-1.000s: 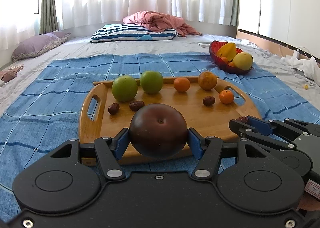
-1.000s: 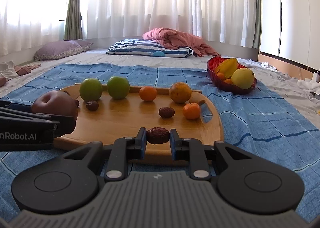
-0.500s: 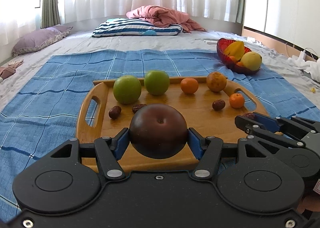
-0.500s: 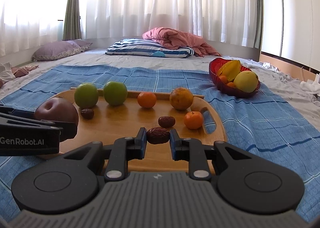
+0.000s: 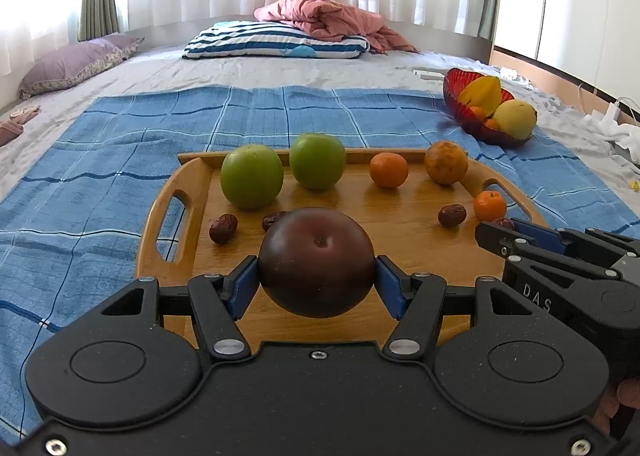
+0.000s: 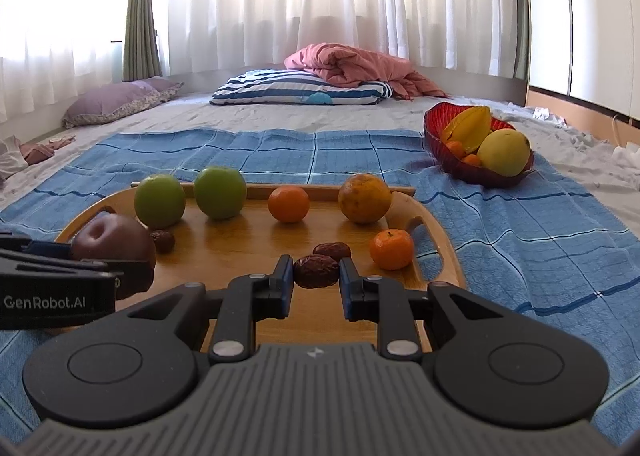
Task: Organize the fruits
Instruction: 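Carry the red apple with the left tool while the right tool carries the date over the tray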
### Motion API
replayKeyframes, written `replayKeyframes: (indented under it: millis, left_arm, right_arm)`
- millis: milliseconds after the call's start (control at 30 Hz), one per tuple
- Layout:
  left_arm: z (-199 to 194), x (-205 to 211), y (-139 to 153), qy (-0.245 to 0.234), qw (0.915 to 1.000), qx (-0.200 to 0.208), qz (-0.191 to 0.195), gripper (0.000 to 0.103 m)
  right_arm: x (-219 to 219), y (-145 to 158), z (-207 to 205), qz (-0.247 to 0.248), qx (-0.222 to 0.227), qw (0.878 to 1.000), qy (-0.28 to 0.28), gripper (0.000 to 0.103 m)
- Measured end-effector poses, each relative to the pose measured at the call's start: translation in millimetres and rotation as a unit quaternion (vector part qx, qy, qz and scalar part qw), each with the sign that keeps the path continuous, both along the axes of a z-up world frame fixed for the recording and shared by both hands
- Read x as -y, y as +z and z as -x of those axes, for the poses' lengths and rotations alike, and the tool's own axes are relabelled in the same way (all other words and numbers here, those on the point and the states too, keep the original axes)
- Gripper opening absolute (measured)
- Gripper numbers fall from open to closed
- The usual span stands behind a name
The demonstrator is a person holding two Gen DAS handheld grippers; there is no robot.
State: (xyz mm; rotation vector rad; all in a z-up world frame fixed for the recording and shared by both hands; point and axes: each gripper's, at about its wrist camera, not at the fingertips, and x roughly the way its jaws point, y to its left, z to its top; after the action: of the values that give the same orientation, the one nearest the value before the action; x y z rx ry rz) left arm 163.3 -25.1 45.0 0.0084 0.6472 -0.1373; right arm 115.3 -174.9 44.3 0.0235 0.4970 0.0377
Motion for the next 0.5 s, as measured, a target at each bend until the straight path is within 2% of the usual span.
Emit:
replayKeyframes:
  millis: [500]
  left_arm:
    - [-22, -1, -7, 0.008, 0.9999, -0.012, -0.004, 0.060]
  right_arm:
    - [1, -5, -20, -0.006, -0.015, 1.000, 0.006, 0.028]
